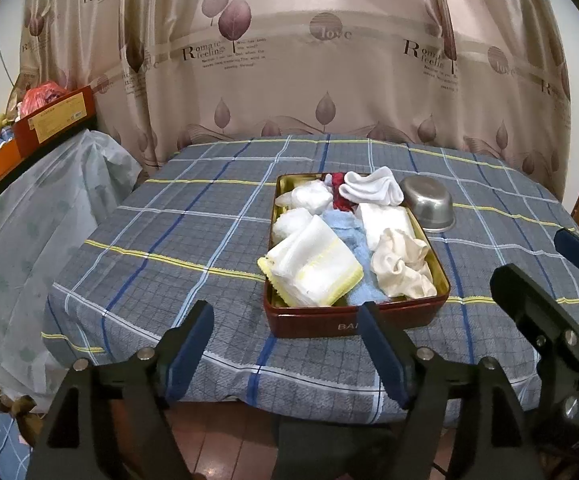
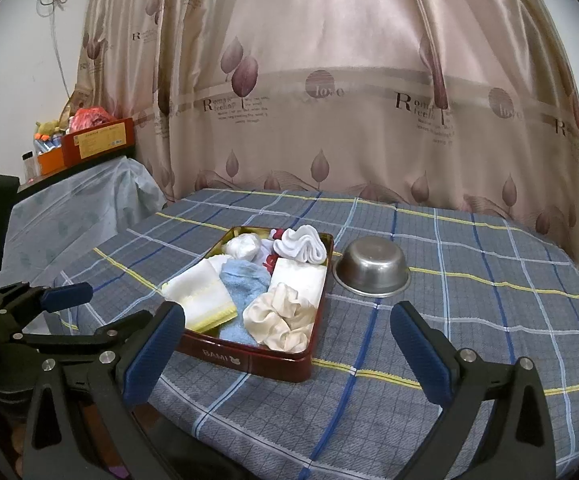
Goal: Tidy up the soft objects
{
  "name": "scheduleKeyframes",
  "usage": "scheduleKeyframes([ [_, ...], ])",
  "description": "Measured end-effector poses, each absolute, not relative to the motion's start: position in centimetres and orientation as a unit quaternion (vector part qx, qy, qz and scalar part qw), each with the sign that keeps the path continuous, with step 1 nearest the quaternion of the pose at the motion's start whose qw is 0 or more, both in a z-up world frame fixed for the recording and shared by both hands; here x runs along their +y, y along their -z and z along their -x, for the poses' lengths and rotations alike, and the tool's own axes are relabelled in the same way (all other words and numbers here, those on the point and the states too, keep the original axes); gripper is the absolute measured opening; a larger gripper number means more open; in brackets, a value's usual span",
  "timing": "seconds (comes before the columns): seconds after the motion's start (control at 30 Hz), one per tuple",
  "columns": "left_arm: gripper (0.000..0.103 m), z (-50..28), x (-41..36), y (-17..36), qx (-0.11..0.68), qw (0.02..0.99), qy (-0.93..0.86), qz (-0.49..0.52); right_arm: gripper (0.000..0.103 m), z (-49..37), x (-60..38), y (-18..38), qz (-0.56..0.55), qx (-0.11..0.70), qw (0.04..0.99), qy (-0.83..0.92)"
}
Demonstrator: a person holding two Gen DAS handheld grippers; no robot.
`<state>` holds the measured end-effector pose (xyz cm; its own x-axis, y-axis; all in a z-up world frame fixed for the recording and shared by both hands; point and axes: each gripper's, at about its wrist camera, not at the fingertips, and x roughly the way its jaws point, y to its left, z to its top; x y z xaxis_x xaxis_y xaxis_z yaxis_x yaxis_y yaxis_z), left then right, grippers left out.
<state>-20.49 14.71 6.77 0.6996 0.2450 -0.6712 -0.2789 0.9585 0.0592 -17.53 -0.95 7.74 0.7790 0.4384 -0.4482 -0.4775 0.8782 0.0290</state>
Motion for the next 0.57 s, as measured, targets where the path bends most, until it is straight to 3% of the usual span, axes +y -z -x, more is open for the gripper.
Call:
scheduleKeyframes([
  [0.57,0.08,20.0,14.6,-5.6,0.366,0.921,-0.128,0.031,0.102,17.5,-2.1,-6.8,0.04,0.233,0.945,-0.228],
])
